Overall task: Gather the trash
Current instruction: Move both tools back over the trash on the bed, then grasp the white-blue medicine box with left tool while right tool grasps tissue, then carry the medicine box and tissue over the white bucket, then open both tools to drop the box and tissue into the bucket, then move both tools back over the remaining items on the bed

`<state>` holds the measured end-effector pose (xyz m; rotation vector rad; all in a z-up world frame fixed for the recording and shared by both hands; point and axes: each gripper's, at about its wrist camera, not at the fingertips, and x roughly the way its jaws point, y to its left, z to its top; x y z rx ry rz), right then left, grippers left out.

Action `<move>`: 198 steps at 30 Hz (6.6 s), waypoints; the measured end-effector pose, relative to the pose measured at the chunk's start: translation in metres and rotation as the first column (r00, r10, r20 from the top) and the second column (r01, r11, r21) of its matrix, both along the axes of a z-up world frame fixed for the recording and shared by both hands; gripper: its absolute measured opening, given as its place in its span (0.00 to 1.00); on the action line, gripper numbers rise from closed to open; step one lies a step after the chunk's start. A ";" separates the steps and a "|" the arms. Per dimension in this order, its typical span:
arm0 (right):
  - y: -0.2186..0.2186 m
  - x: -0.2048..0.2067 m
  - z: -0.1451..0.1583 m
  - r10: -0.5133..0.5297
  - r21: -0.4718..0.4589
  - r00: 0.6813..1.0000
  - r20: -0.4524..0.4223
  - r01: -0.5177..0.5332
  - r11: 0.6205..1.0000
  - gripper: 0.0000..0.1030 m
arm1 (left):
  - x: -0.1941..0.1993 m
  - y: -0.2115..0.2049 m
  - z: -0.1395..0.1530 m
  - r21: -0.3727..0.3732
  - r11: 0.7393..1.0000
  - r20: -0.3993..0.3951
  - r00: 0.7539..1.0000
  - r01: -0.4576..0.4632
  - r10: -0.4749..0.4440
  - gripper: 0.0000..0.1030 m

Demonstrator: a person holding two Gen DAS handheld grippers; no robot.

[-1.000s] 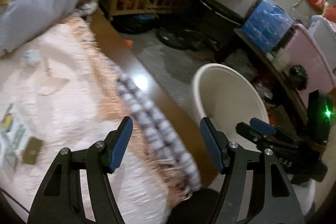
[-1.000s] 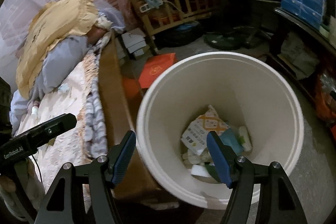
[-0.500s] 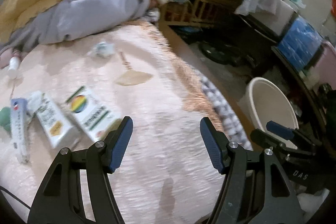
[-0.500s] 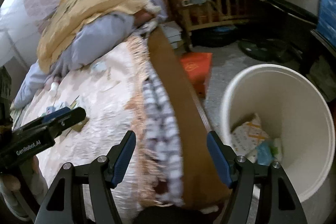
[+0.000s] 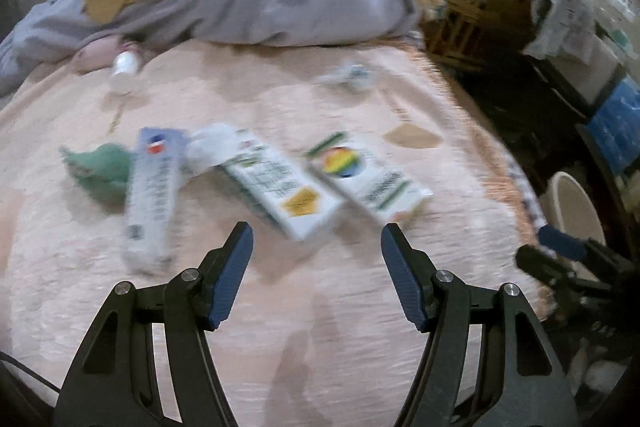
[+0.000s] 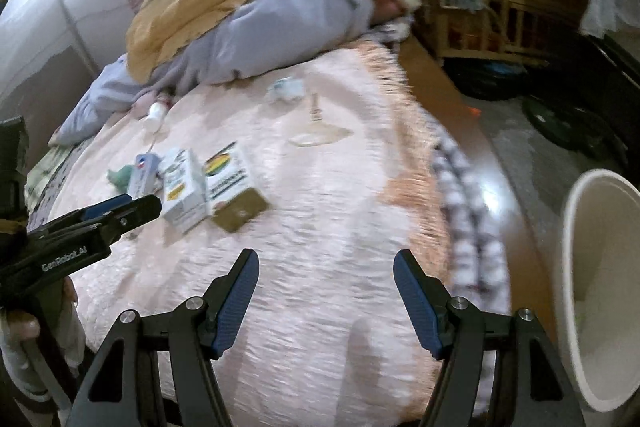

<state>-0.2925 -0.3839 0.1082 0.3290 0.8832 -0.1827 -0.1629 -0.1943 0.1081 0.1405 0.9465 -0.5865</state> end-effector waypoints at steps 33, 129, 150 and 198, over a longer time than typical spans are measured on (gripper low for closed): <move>-0.012 0.237 -0.023 0.088 -0.072 0.996 -0.017 -0.089 0.993 0.69 | 0.122 0.074 -0.070 0.063 0.988 -0.105 0.983 -0.143 0.149 0.54; -0.152 -0.150 0.016 -0.389 0.067 0.917 0.089 0.384 0.921 0.23 | -0.110 -0.212 0.014 -0.067 0.862 -0.072 0.859 0.502 -0.506 0.44; -0.205 -0.199 -0.012 -0.543 0.096 0.839 0.030 0.538 0.837 0.30 | -0.133 -0.298 0.004 -0.172 0.781 -0.152 0.767 0.601 -0.624 0.45; -0.061 -0.046 -0.002 -0.154 0.078 0.988 0.016 0.152 0.985 0.62 | -0.034 -0.079 0.004 0.007 0.980 0.008 0.980 0.197 -0.197 0.61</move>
